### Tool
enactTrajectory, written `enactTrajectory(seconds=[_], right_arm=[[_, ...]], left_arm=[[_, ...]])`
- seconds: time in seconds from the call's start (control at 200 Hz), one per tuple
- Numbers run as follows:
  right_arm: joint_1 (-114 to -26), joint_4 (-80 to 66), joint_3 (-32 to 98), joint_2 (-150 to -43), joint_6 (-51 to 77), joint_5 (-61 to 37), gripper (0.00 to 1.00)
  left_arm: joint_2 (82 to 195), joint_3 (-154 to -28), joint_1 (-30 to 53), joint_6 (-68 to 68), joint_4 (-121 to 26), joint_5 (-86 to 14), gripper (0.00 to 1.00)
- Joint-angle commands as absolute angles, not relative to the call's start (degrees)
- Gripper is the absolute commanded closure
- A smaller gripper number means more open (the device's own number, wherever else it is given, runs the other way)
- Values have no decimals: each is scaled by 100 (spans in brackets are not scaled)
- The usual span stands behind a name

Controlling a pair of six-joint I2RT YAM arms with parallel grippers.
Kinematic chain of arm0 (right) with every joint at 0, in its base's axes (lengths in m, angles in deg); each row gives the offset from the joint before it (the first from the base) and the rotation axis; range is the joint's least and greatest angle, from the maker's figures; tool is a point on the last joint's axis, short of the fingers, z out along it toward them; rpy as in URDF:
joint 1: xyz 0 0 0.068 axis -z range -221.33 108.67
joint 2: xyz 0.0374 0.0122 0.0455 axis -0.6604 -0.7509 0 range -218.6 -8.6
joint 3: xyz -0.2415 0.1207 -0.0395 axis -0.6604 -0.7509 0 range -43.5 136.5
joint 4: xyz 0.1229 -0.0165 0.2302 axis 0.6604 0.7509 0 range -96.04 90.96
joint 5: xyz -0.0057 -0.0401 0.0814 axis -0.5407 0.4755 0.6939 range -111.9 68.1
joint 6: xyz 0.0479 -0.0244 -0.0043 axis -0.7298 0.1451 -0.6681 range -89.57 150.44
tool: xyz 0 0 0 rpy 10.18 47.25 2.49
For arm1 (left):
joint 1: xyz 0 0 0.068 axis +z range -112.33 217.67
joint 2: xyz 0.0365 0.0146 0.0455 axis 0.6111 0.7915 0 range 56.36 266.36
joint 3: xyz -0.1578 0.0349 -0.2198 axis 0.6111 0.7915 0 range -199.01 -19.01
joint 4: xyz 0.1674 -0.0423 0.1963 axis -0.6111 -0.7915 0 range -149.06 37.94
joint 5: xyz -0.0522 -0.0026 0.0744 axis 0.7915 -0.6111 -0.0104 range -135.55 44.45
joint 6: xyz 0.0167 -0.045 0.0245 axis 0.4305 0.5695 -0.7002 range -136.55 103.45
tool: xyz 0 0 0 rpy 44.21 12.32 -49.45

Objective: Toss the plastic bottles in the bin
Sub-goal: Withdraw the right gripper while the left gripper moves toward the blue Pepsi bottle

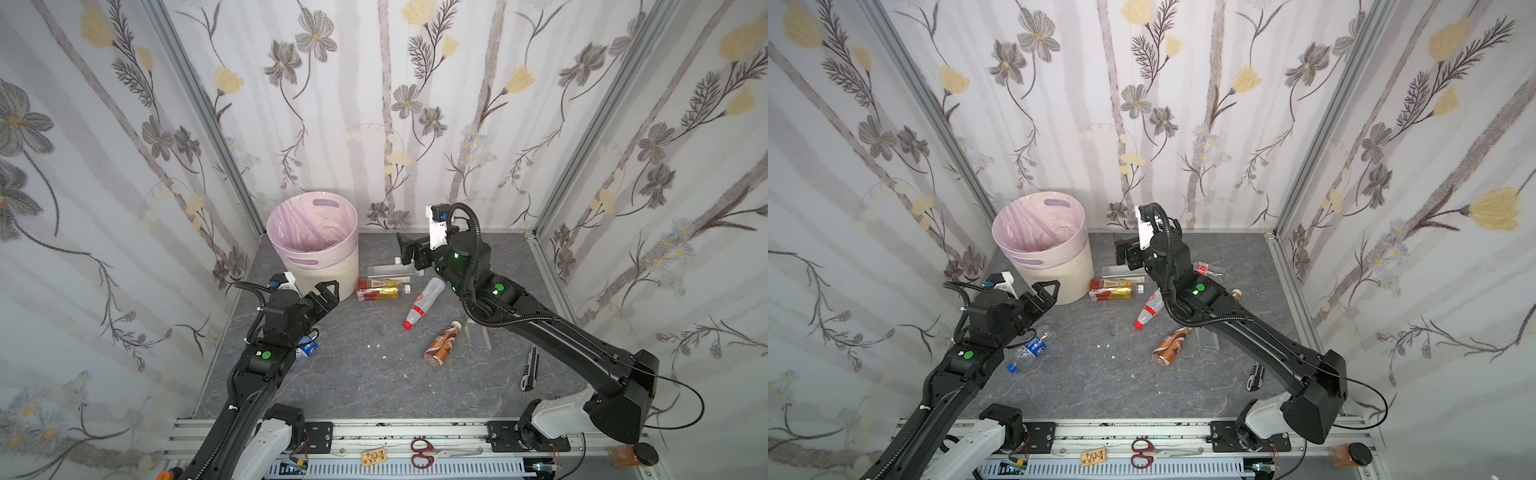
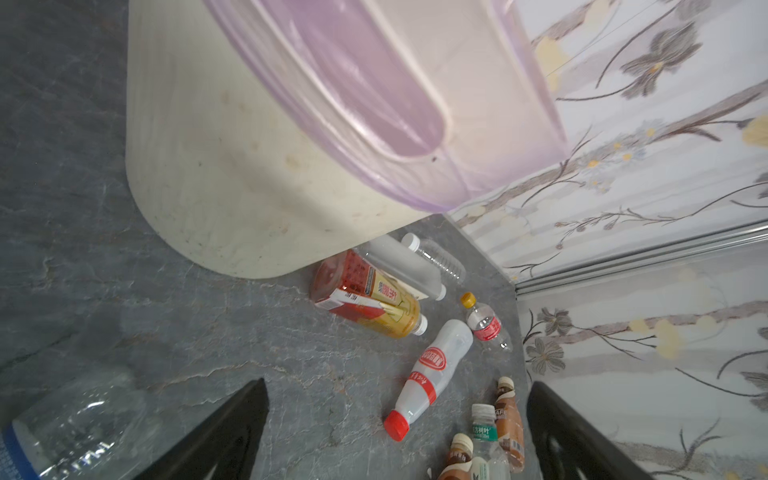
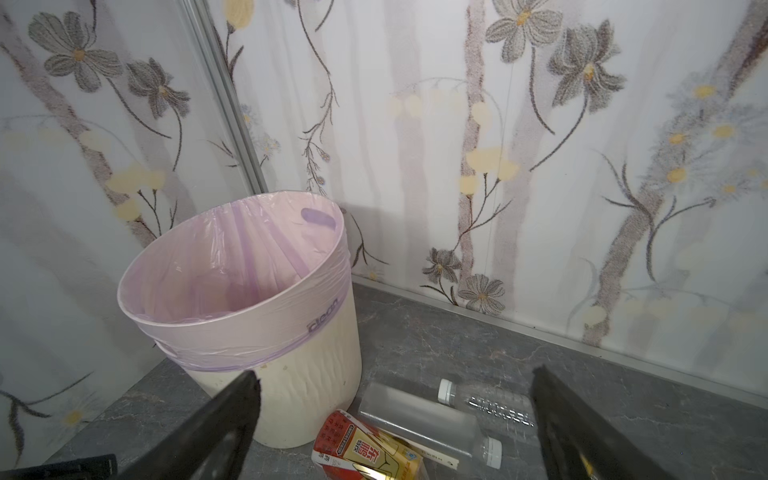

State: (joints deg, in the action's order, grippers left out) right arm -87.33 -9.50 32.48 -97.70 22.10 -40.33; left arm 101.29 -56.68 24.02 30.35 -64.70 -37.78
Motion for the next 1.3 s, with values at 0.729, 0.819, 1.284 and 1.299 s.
enactTrajectory(seconds=[0.729, 0.819, 1.284, 1.299], right_arm=[[-8387, -2188, 926, -10099, 1070, -2787, 0], [-8328, -2225, 851, -10037, 1092, -2766, 0], [-8167, -2445, 616, -9693, 935, -2489, 0], [-8167, -2441, 619, -9688, 930, -2482, 0]], left_arm=[[10838, -5883, 3330, 3003, -8870, -4819, 0], [10709, -5630, 3599, 3245, -8878, -4589, 0], [10695, -4828, 3705, 3715, -8620, -3956, 0], [10718, -4814, 3703, 3715, -8570, -3886, 0]])
